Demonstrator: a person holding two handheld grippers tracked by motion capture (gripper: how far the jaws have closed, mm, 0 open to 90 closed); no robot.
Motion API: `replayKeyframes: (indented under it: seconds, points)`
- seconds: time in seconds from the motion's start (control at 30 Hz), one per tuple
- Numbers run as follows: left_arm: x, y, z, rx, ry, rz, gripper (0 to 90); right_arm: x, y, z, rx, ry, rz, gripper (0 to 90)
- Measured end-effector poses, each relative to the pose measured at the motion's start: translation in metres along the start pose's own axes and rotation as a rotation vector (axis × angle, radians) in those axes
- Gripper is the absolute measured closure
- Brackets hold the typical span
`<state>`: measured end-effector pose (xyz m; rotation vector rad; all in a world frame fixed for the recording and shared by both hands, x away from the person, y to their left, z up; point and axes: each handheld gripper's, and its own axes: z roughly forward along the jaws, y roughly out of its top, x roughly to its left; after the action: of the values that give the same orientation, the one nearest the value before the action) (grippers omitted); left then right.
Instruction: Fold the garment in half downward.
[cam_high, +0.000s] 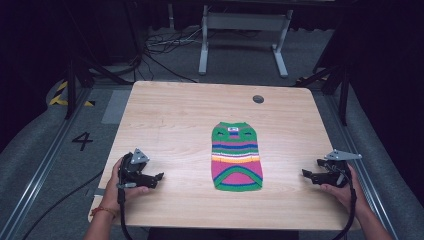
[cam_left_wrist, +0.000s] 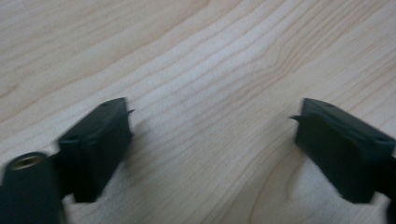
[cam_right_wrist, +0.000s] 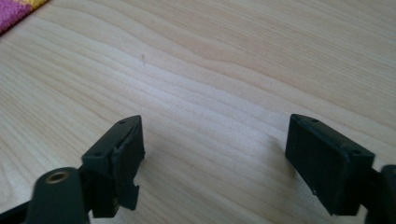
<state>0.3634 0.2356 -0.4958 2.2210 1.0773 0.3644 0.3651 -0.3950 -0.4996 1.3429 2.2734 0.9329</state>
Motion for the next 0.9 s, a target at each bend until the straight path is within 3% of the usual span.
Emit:
replayKeyframes:
  seconds: [0.03,0.1,0.13,0.3,0.43,0.5,0.7,0.9]
  points:
    - [-0.001,0.002,0.000,0.000,0.012,0.009,20.6,0.000,0.002,0.000,-0.004,-0.001,0.000,17.5]
    - [-0.003,0.005,0.001,0.008,0.037,0.028,19.7,0.000,0.003,-0.001,-0.011,0.002,-0.002,19.2]
    - [-0.005,0.009,0.002,0.015,0.029,0.031,17.3,0.001,0.007,-0.002,-0.015,0.008,-0.012,20.1]
    - [-0.017,0.025,0.003,0.012,0.023,0.078,21.3,0.014,0.022,-0.007,-0.051,0.043,-0.062,23.8]
    - [-0.028,0.038,0.009,0.004,0.020,0.100,21.2,0.031,0.033,-0.004,-0.048,0.069,-0.145,27.2]
    - [-0.035,0.044,0.016,0.005,0.005,0.116,20.2,0.038,0.039,-0.001,-0.055,0.066,-0.167,30.1]
    - [-0.059,0.064,0.037,-0.016,-0.048,0.147,22.6,0.066,0.066,0.015,-0.076,0.128,-0.241,35.6]
    - [-0.092,0.083,0.055,-0.041,-0.101,0.227,23.9,0.098,0.078,0.035,-0.068,0.194,-0.333,42.5]
